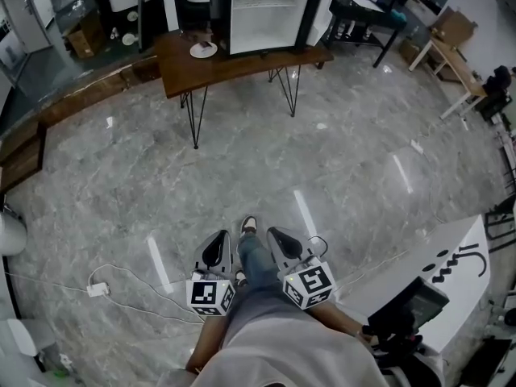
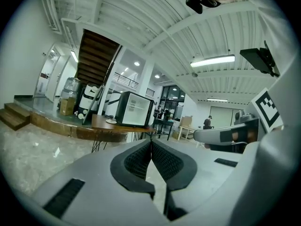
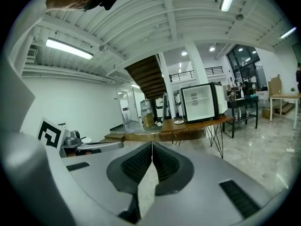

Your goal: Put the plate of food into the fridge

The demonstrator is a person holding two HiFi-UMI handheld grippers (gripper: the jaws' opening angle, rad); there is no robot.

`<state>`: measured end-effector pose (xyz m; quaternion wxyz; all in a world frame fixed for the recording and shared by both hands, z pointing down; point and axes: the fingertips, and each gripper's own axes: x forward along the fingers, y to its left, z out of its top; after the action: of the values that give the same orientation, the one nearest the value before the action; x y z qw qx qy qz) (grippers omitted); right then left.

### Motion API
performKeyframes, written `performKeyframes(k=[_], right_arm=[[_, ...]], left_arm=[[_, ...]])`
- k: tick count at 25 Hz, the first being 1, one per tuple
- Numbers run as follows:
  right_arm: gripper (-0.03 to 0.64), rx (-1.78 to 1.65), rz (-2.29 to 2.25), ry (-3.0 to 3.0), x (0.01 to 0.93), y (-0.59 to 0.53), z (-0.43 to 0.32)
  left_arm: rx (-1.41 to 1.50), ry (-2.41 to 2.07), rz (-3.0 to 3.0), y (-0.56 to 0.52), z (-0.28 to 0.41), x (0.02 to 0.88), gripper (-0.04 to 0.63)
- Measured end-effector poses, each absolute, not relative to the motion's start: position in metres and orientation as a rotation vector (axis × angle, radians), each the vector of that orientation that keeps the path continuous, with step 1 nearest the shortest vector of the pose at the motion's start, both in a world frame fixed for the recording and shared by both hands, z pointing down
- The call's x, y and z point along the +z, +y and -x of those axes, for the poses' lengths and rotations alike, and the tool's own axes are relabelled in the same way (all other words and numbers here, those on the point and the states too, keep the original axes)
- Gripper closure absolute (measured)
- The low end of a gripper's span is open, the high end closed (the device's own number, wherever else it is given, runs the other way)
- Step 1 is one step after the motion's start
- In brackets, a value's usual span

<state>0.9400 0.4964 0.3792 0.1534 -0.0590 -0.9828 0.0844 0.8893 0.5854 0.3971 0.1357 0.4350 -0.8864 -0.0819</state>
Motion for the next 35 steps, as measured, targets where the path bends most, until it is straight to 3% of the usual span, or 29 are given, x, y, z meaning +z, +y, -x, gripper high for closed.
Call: performKeyframes(k=[24, 35], right_arm=[[0.598, 0.354, 0.416, -2.789, 0.406, 0.299, -0.528], [0.598, 0.341, 0.529, -2.645, 0.431, 0.306, -0.503]], left_arm=[[-0.039, -2.552, -1.222, 0.365, -0.492, 0.403, 0.577], [0.009, -2.438, -1.236, 0.355, -0.461, 0.431, 0.577]])
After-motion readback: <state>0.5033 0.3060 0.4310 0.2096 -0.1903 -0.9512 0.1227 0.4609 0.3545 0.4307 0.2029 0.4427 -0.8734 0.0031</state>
